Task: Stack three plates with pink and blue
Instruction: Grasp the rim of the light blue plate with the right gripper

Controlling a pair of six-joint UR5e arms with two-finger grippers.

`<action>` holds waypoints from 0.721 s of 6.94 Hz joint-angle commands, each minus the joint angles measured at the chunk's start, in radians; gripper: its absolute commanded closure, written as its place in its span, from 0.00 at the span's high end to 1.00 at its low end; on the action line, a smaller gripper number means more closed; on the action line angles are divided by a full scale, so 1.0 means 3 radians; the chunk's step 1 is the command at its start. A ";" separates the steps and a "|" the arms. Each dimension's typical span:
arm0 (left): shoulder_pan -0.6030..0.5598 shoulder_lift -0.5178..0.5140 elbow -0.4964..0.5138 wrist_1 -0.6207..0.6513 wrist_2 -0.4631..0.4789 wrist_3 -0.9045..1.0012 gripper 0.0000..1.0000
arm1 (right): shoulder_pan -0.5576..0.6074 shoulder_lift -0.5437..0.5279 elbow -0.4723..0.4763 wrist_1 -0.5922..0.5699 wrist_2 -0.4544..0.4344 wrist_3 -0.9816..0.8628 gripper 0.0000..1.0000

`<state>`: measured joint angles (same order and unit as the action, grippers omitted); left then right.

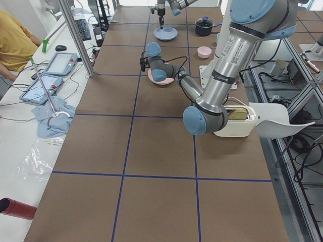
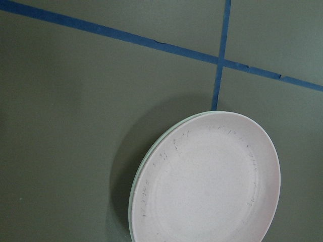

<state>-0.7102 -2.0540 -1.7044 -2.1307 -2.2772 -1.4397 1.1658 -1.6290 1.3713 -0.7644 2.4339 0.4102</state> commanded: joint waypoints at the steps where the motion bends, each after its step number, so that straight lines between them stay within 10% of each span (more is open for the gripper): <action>1: 0.0000 0.0010 -0.0005 0.0000 0.0002 -0.0002 1.00 | 0.0005 -0.0026 0.0198 0.0042 0.0047 0.0145 0.00; 5: -0.0168 0.0474 -0.0306 0.0000 0.0008 0.0645 1.00 | -0.0421 0.0111 0.1016 0.0216 0.0075 0.2083 0.00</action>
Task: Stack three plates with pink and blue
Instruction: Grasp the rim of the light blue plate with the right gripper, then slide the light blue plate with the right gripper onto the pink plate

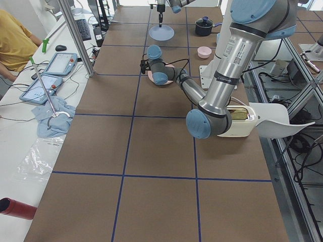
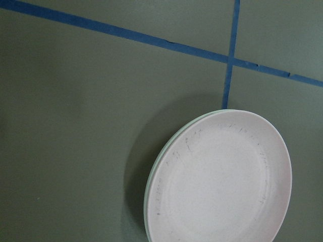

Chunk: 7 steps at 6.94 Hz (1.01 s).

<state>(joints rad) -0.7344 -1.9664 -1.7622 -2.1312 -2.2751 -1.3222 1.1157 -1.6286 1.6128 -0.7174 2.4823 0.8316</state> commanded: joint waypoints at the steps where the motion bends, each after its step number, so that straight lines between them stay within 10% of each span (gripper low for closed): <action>1: -0.0240 0.0280 -0.0124 0.0002 -0.0030 0.0468 1.00 | -0.0657 0.0248 0.0446 0.0065 -0.0371 0.1246 0.00; 7: -0.0359 0.0516 -0.0221 0.0002 -0.0004 0.0746 1.00 | -0.2011 0.1556 0.0612 -0.0970 -0.1785 0.2479 0.00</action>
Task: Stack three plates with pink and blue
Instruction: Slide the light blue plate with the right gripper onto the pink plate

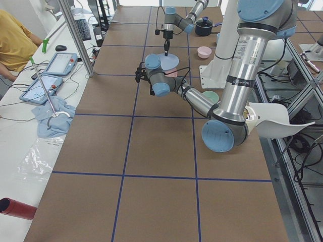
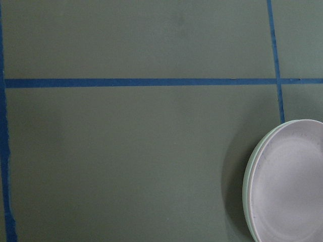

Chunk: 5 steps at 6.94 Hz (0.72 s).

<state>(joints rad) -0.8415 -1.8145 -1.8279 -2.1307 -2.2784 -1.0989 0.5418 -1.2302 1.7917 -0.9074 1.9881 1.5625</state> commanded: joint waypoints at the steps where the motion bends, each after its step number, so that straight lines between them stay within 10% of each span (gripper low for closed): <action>1: -0.0002 0.0020 -0.0002 0.0000 0.0007 0.0002 1.00 | -0.0103 0.0311 -0.0020 -0.0507 -0.0154 0.0038 0.00; 4: -0.0002 0.0020 -0.0007 -0.0005 0.0012 0.0002 1.00 | -0.0093 0.0271 -0.0061 -0.0519 -0.0164 0.0043 0.00; 5: 0.0003 0.0025 -0.0002 0.0000 0.0012 0.0002 1.00 | -0.0108 0.0256 -0.0081 -0.0514 -0.0189 0.0033 0.93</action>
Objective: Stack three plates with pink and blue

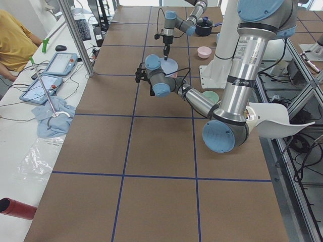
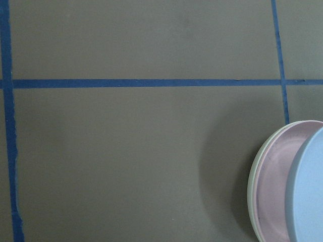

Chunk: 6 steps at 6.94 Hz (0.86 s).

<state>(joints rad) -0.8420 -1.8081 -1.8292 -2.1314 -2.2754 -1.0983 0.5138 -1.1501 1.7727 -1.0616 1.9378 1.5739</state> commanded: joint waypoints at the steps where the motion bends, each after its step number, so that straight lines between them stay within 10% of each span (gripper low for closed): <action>1: 0.0005 0.0009 -0.0003 0.0002 0.0007 -0.0005 1.00 | -0.0101 -0.0006 -0.0064 0.0005 -0.0244 -0.0005 1.00; 6: -0.0464 0.0498 -0.0018 -0.0008 -0.0029 0.1147 1.00 | 0.0994 -0.0919 0.0048 0.0026 0.0605 -0.1247 1.00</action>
<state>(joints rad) -0.9187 -1.7191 -1.8299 -2.1332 -2.2764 -0.8790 0.6946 -1.3232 1.7858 -1.0554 2.0389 1.3806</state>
